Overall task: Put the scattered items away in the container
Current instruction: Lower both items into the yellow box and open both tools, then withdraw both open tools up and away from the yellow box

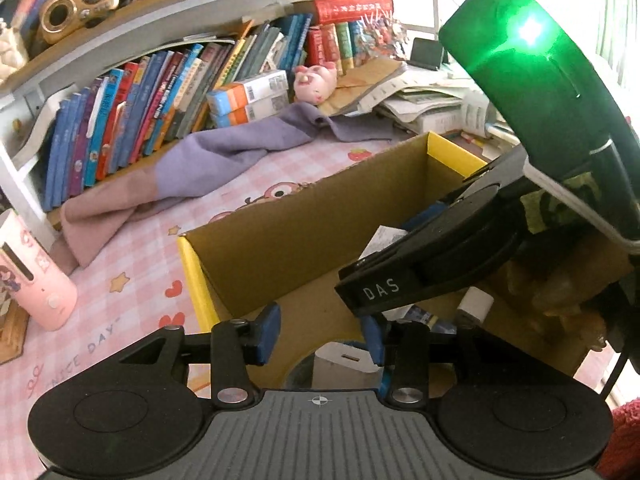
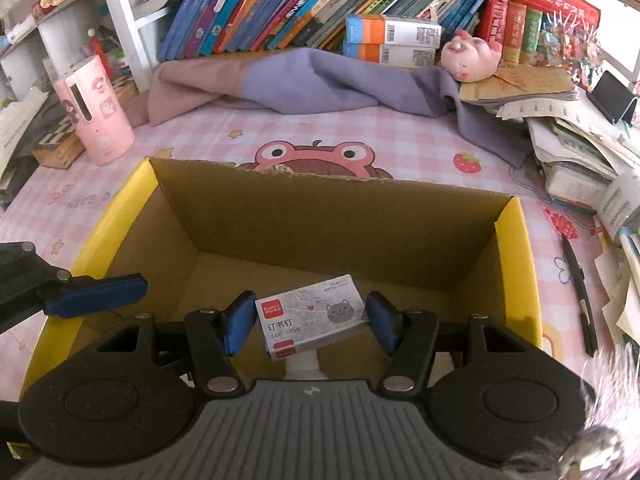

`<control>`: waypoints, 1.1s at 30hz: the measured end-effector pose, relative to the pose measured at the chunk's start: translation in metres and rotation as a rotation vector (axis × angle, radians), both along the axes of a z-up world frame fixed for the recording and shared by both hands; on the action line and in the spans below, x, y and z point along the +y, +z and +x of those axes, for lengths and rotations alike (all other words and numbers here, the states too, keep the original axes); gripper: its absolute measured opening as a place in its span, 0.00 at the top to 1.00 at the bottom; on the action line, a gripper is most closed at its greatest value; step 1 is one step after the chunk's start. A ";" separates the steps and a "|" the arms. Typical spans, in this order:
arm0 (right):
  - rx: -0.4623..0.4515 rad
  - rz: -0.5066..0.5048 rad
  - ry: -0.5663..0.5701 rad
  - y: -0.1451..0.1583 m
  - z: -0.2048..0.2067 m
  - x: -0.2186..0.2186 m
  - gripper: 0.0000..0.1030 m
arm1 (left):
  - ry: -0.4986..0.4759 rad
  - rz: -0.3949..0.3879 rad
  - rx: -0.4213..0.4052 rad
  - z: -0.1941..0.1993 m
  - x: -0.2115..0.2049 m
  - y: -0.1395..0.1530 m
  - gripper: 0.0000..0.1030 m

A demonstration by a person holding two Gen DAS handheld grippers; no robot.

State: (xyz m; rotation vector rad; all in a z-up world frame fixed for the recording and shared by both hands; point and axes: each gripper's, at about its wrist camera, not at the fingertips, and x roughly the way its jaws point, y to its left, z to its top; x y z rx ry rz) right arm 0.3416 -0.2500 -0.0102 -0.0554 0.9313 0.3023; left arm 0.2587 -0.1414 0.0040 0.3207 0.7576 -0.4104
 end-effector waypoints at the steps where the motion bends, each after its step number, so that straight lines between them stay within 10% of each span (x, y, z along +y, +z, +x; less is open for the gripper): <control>1: -0.001 0.002 0.003 0.000 0.000 0.001 0.43 | 0.010 0.000 -0.009 -0.002 0.001 0.001 0.49; 9: -0.056 0.024 0.008 0.010 -0.010 0.001 0.38 | 0.088 -0.034 -0.076 -0.017 0.012 0.015 0.25; 33: -0.320 0.051 -0.204 0.059 -0.137 -0.001 0.36 | 0.208 -0.219 -0.219 -0.118 0.079 0.044 0.12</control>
